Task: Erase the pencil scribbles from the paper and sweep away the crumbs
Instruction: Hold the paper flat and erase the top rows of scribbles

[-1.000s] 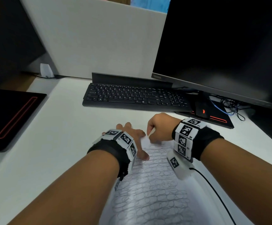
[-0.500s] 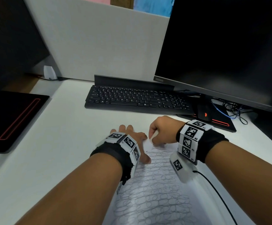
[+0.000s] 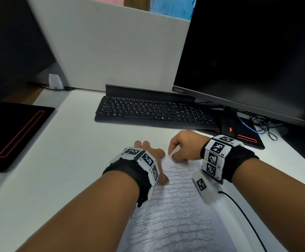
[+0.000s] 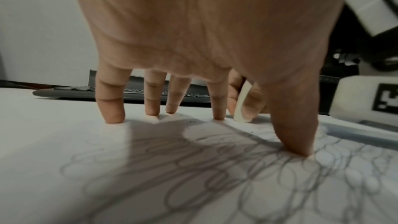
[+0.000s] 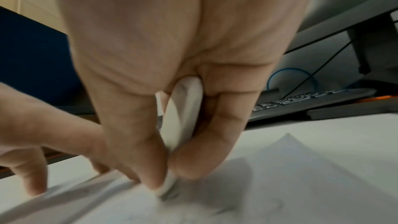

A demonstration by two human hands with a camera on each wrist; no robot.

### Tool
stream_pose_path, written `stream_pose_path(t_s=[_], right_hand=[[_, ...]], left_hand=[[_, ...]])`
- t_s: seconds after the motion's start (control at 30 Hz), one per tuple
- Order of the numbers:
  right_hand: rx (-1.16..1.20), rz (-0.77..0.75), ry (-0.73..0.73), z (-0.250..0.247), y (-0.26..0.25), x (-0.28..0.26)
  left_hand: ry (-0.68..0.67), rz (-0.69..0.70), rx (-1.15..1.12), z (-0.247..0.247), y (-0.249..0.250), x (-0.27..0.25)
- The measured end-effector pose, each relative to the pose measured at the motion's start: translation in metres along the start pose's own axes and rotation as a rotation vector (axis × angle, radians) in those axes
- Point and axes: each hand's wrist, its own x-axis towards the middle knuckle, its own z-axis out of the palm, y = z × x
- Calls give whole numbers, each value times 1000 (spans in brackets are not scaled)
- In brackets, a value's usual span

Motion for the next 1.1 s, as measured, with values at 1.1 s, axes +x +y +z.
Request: stream_pose_path(t_s=[1.1], right_hand=[[-1,6,-112,1,1,-4]], left_hand=[[-23,-8,16,-3,2,-2]])
